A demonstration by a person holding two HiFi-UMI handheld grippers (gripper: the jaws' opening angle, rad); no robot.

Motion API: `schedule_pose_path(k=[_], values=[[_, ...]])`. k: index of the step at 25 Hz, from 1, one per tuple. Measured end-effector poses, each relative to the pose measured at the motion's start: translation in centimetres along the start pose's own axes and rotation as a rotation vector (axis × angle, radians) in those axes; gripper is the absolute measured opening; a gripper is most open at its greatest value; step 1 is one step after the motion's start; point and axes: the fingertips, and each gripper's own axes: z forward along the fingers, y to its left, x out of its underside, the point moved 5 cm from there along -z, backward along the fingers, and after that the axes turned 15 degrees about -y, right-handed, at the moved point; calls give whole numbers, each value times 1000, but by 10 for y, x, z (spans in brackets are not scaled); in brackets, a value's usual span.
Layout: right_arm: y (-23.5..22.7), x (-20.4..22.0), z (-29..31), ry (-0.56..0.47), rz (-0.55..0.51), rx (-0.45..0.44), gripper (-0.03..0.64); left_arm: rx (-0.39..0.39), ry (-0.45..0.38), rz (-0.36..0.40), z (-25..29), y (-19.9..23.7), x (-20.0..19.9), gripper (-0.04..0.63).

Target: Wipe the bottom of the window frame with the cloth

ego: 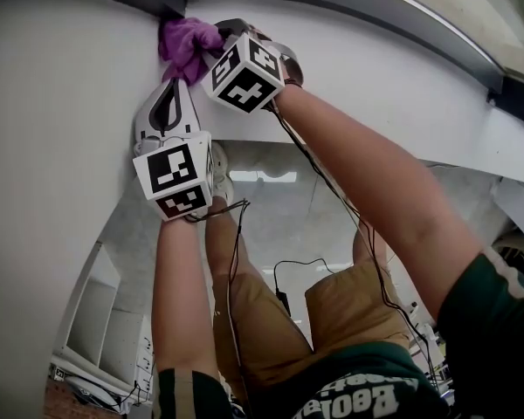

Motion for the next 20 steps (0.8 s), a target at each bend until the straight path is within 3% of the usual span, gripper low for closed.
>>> schedule_pose_path(k=[5,20], values=[[-1,-1,-1,2,9,-26,91,-11,-5,-13,2,5,-4,6],[-18,27,-38,47,47,18,91,4,9,5,8,-19,-11,6]])
